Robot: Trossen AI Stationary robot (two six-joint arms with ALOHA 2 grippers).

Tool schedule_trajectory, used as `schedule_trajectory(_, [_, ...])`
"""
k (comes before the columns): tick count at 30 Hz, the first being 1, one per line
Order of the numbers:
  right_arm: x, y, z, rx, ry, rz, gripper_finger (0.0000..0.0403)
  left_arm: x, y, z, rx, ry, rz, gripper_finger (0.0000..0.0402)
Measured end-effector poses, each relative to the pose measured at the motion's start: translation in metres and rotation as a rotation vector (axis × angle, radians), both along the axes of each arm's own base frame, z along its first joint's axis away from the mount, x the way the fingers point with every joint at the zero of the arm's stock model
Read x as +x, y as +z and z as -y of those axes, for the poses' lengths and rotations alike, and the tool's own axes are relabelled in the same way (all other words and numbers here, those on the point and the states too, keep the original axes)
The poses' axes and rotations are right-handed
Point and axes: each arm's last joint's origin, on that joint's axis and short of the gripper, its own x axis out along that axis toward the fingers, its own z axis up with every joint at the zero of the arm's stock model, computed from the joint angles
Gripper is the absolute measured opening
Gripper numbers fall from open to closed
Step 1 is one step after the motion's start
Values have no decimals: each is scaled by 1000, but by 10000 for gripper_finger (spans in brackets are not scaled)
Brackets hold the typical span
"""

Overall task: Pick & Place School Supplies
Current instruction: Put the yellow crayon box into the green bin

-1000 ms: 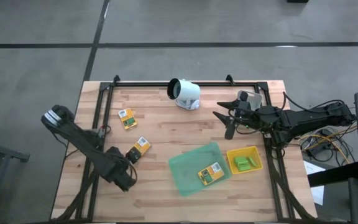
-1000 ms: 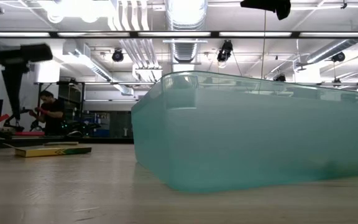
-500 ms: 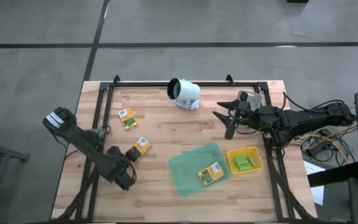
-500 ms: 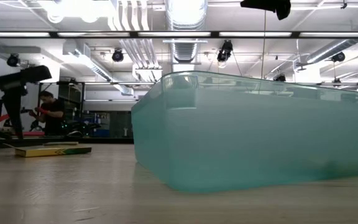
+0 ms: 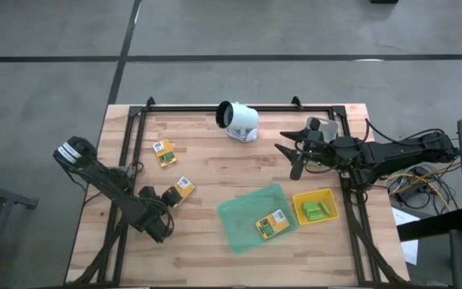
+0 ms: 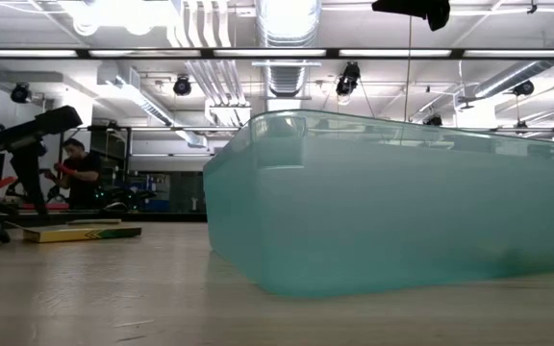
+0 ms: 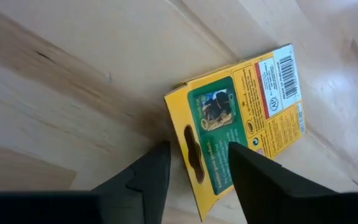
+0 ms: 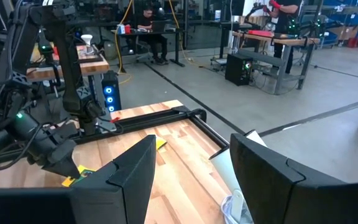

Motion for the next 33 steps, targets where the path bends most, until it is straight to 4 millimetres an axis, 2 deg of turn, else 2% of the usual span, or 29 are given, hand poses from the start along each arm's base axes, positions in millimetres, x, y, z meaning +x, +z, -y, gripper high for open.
schedule_trajectory(10, [0, 0, 0, 1, 0, 0, 203, -1, -1, 0, -11, 1, -17, 75])
schedule_trajectory(20, [0, 0, 0, 2, 0, 1, 203, 0, 0, -1, 11, -6, 1, 12])
schedule_trajectory(27, [0, 0, 0, 0, 0, 0, 203, 1, 3, -1, 38, -17, 40, 5])
schedule_trajectory(33, [0, 0, 0, 1, 0, 0, 203, 2, 16, -1, 51, -51, 86, 5])
